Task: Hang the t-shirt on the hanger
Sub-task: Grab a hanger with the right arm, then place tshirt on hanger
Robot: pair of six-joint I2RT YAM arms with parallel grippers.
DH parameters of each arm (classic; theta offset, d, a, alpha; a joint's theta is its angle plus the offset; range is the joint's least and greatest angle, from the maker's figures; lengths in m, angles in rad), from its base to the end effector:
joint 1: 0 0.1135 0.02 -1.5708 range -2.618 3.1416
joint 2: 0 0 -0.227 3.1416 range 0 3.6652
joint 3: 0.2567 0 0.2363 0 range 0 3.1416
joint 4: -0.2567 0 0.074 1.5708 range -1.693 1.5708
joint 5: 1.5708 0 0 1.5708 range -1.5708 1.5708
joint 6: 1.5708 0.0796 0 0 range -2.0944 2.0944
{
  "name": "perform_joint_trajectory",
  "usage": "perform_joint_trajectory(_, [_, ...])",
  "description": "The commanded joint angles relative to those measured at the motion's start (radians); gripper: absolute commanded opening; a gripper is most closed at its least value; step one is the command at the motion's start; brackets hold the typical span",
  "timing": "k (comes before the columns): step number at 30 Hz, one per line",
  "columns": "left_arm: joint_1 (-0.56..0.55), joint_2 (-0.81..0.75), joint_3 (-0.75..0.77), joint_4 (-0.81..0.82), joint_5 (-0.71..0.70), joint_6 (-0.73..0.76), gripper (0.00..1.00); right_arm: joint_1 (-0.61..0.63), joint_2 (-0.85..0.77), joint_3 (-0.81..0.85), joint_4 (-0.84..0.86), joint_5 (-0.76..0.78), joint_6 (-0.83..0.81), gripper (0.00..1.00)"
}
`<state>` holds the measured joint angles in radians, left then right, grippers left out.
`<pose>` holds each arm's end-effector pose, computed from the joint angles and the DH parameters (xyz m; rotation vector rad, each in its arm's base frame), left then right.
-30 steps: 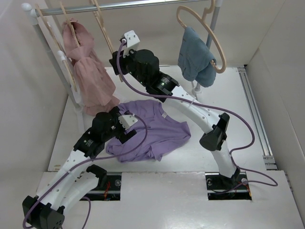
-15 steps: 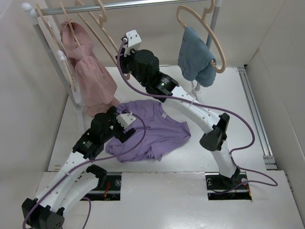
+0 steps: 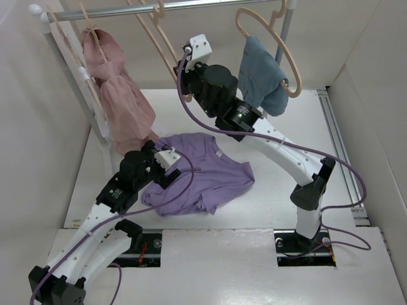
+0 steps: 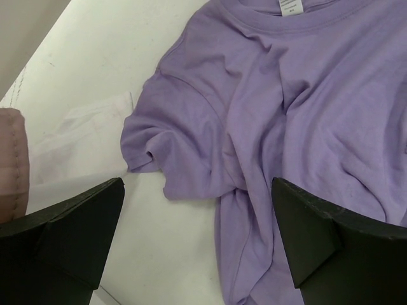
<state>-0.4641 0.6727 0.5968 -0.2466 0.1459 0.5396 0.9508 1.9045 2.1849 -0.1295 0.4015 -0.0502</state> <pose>0.1914 -0.1087 0.2490 0.9954 1.6074 -0.0866 0.2827 0.3425 0.4710 -0.3834 1.3960 0.4553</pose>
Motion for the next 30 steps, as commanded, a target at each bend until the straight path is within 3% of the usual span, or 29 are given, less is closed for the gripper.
perform_joint_trajectory(1, [-0.001,0.004,0.006,0.030,0.026,-0.020,1.00,0.008,-0.082,-0.052,0.113,0.025,-0.043,0.00])
perform_joint_trajectory(13, [-0.001,-0.061,-0.008,0.043,0.119,0.028,0.95,0.008,-0.287,-0.405,0.123,-0.102,-0.071,0.00])
perform_joint_trajectory(17, [-0.001,-0.079,0.001,0.033,0.195,0.077,0.87,0.008,-0.363,-0.529,0.123,-0.136,-0.062,0.00])
perform_joint_trajectory(19, [-0.001,-0.079,0.001,0.033,0.195,0.086,0.78,-0.004,-0.421,-0.609,0.123,-0.183,-0.042,0.00])
perform_joint_trajectory(23, [-0.001,-0.079,0.052,0.015,0.254,0.095,0.66,-0.093,-0.562,-0.789,0.097,-0.323,0.025,0.00])
perform_joint_trajectory(26, [-0.001,-0.079,0.109,-0.023,0.400,0.154,0.64,-0.173,-0.648,-0.925,0.042,-0.371,0.052,0.00])
perform_joint_trajectory(30, [-0.010,-0.055,0.132,0.003,0.501,0.099,0.68,-0.213,-0.767,-1.025,-0.042,-0.386,0.061,0.00])
